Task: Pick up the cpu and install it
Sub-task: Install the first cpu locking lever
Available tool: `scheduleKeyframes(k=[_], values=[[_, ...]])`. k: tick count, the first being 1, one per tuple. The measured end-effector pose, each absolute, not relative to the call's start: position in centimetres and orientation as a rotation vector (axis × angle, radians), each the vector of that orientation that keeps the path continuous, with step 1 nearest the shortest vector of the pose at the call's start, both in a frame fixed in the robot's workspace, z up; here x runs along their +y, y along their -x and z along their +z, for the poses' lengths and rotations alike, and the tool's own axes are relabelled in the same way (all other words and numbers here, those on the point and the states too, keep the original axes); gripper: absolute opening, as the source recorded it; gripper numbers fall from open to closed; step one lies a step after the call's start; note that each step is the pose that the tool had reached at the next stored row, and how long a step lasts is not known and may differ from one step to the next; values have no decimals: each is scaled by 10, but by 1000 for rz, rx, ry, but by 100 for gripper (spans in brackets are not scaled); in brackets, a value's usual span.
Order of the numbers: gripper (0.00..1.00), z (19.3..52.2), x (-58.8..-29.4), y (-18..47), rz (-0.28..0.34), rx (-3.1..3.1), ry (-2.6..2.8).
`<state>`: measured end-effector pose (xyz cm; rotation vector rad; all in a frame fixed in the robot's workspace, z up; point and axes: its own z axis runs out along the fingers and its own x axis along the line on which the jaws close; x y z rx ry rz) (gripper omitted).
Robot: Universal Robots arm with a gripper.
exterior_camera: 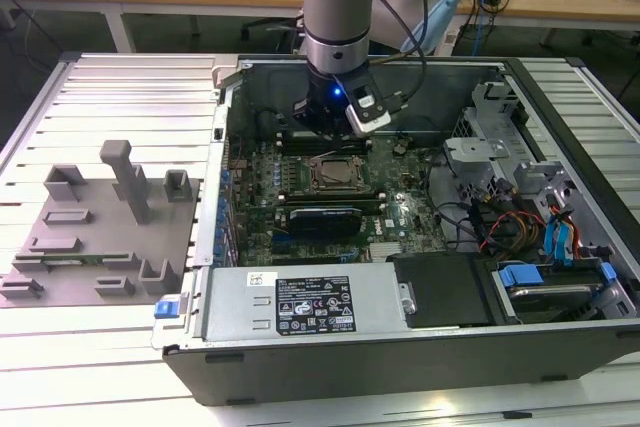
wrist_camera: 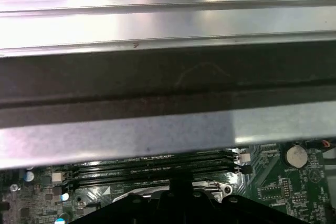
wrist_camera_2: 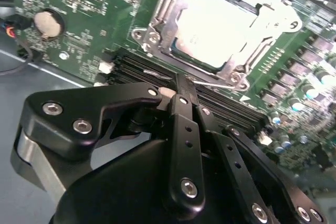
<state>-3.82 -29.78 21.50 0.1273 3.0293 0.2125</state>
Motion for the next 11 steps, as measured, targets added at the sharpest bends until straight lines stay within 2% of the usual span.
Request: scheduleKeyframes(k=[11], values=[[11, 211, -294, 40, 208, 3009, -164]])
